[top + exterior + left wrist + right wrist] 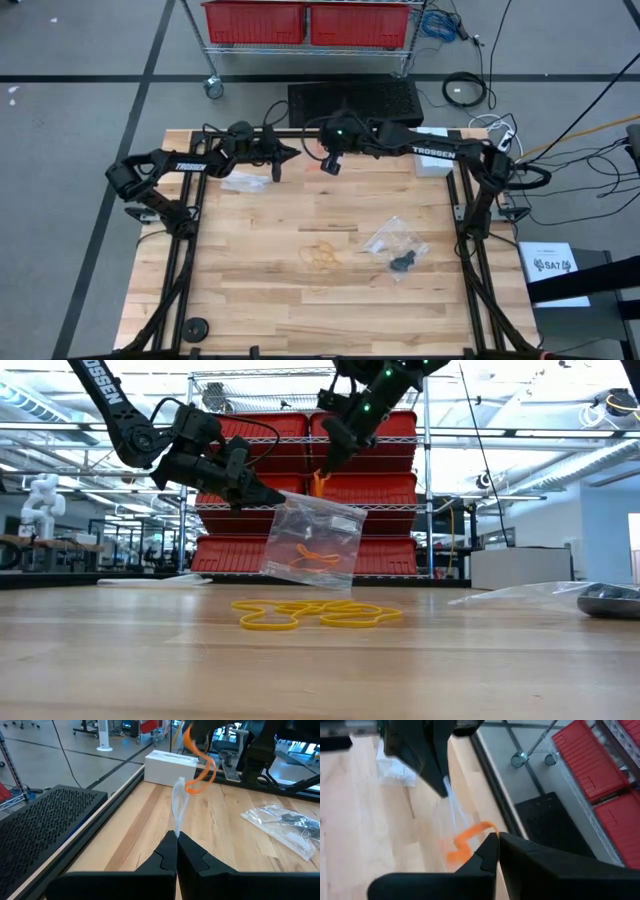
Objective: Sort rubber bands
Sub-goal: Put the orange rubber band into the open transparent zip bag
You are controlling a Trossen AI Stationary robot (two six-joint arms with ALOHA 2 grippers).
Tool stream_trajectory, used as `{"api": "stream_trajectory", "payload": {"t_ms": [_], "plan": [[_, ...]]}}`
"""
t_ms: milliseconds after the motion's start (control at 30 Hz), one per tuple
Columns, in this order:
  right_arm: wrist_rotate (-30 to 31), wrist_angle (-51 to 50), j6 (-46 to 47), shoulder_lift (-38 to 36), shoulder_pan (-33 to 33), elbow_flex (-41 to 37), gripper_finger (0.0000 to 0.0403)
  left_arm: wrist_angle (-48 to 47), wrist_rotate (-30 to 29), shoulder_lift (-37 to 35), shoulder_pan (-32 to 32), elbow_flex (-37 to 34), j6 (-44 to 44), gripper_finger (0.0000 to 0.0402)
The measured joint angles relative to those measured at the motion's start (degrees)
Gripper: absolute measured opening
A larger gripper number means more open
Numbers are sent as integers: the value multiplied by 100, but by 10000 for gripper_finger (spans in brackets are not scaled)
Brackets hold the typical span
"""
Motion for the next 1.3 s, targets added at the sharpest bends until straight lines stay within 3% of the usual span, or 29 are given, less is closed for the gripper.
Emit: {"api": "stream_trajectory", "payload": {"t_ms": [233,400,933,1300], "plan": [[-65,-83,-204,318,-9,-2,0,1,155,0,-13,4,0,0],[504,146,-556,359,-11,-2,0,2,173,0,-34,4,0,0],[665,398,-1211,357,13,-2,0,-3,175,0,-34,4,31,0],[646,312,-1072,130,17,121,0,-15,174,0,-34,4,31,0]]}}
